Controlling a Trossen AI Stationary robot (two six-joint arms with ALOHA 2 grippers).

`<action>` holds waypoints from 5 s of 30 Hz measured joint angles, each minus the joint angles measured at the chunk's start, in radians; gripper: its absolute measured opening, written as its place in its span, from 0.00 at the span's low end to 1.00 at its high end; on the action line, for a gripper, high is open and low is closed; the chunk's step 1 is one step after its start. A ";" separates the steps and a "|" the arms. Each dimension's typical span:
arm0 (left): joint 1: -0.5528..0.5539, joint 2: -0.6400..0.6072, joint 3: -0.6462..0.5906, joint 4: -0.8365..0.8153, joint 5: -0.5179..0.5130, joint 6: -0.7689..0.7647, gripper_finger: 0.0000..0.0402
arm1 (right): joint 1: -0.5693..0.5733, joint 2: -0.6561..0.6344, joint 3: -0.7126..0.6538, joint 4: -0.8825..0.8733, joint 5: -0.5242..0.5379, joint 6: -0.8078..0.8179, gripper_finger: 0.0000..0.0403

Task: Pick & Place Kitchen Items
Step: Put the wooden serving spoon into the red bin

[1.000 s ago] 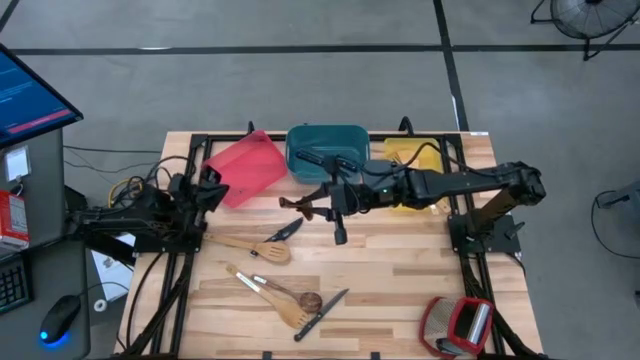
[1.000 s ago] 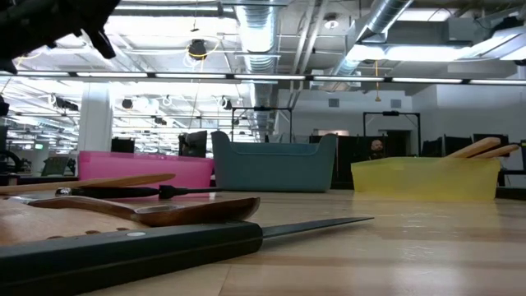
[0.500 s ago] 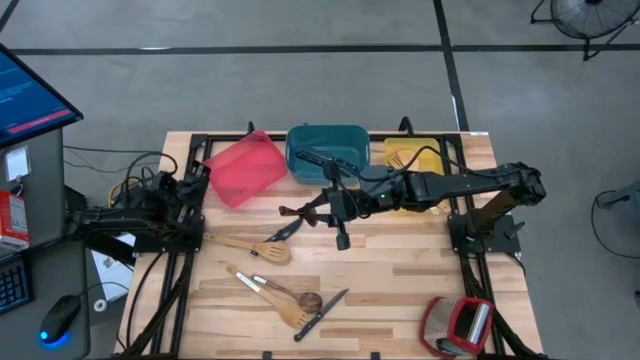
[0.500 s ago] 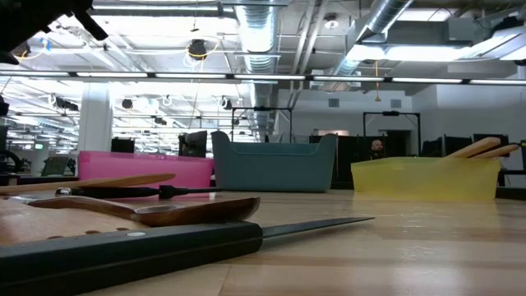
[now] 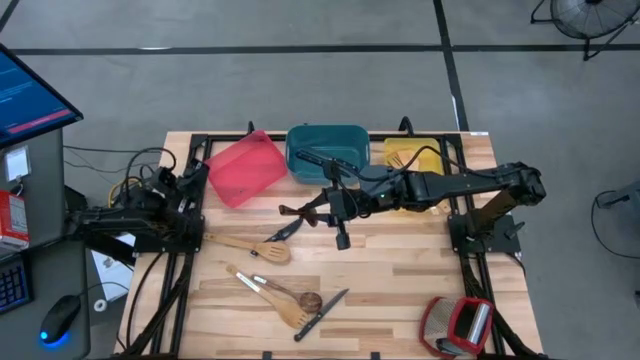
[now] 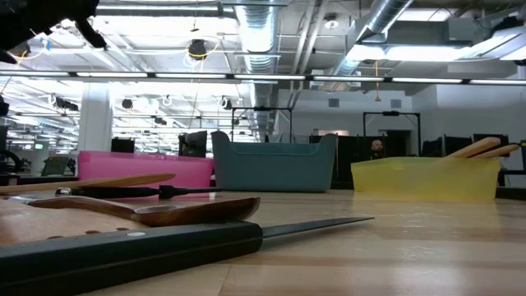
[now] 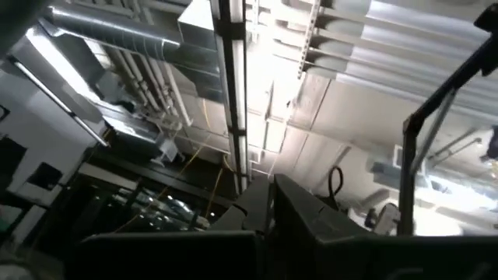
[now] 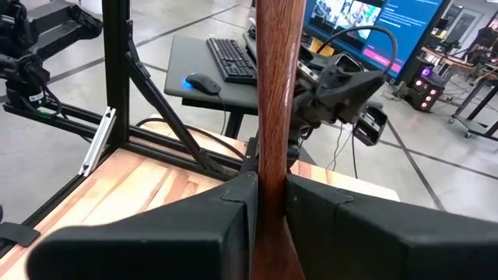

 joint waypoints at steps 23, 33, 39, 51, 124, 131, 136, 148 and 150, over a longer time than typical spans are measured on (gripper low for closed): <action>-0.001 0.636 0.269 -0.007 0.205 0.192 0.52 | -0.022 0.011 0.000 -0.026 0.000 0.064 0.14; -0.001 0.751 0.353 -0.005 0.205 0.234 0.67 | -0.086 0.048 0.001 -0.048 0.053 0.174 0.14; -0.001 0.775 0.372 -0.011 0.205 0.238 0.68 | -0.097 0.091 0.005 -0.025 0.053 0.179 0.14; -0.017 0.781 0.372 -0.015 0.216 0.235 0.68 | -0.113 0.140 -0.002 0.005 0.049 0.184 0.14; -0.020 0.887 0.421 -0.290 -0.377 0.347 0.04 | -0.059 -0.155 0.000 -0.198 0.079 0.202 0.51; 0.065 0.836 0.428 -0.530 -0.479 0.280 0.04 | -0.030 -0.205 0.000 -0.372 0.164 0.233 0.47; 0.172 0.800 0.510 -0.803 -0.391 0.259 0.04 | -0.020 -0.207 0.000 -0.435 0.162 0.284 0.44; 0.485 0.822 0.650 -1.124 -0.204 0.226 0.04 | 0.014 -0.182 0.000 -0.479 0.159 0.297 0.38; 0.517 0.840 0.649 -1.172 -0.169 0.205 0.04 | 0.021 -0.172 0.001 -0.492 0.159 0.297 0.37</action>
